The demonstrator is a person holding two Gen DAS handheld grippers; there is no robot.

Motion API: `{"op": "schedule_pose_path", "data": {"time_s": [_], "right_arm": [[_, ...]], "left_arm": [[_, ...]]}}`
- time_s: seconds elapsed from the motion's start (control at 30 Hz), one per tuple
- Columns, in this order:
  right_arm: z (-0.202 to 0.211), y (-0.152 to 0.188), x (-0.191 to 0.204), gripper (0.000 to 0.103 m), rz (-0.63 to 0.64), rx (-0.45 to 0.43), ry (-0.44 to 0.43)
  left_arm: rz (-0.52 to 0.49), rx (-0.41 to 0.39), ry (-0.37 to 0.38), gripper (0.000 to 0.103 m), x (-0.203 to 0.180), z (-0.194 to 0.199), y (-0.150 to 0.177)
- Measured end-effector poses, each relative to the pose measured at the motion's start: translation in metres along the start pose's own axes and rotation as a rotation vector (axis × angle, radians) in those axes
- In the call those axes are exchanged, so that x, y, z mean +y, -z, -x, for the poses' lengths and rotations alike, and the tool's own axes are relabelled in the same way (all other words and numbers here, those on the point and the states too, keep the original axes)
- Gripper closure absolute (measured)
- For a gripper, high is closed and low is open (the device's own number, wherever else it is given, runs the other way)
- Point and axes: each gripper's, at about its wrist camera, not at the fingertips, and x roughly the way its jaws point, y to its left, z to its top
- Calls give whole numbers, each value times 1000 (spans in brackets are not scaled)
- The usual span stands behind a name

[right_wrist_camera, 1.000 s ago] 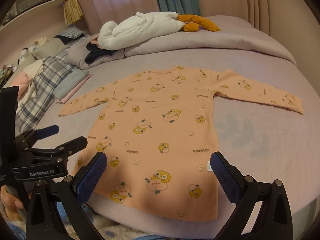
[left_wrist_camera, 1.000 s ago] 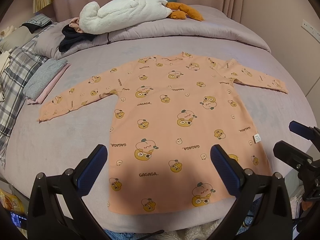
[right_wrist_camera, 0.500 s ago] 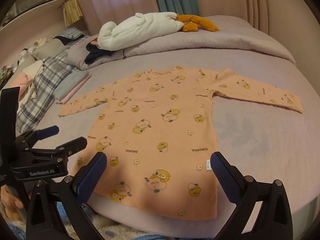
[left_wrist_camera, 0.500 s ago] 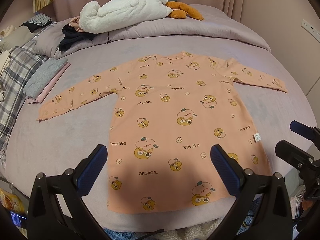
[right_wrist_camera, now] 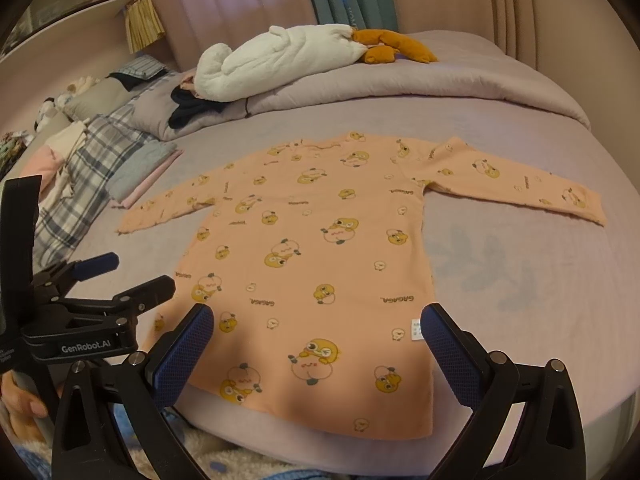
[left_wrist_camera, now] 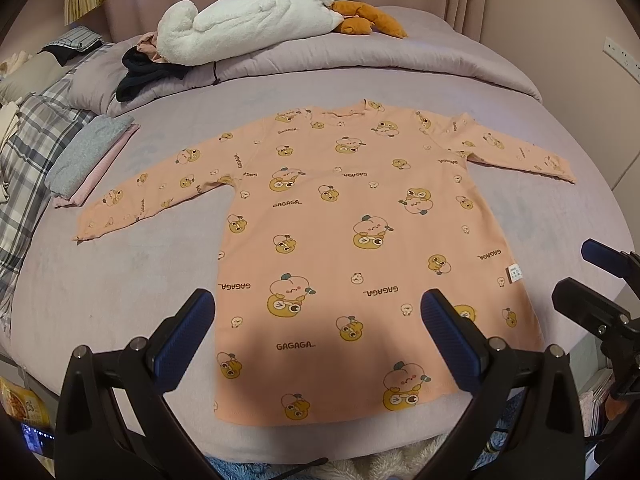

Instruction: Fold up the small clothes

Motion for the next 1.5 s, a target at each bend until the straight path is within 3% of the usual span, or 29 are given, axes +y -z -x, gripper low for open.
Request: {"op": "schedule_pose_path", "data": {"time_s": [1.2,1.5], "right_arm": [[-3,0,-1,1,-11,8,-3],[-9,4,-16,1,-72,9,-26]], "left_arm": [[4,20,3,0,-3,-7,-1],[54,52,62,0,1,-20,-1]]}}
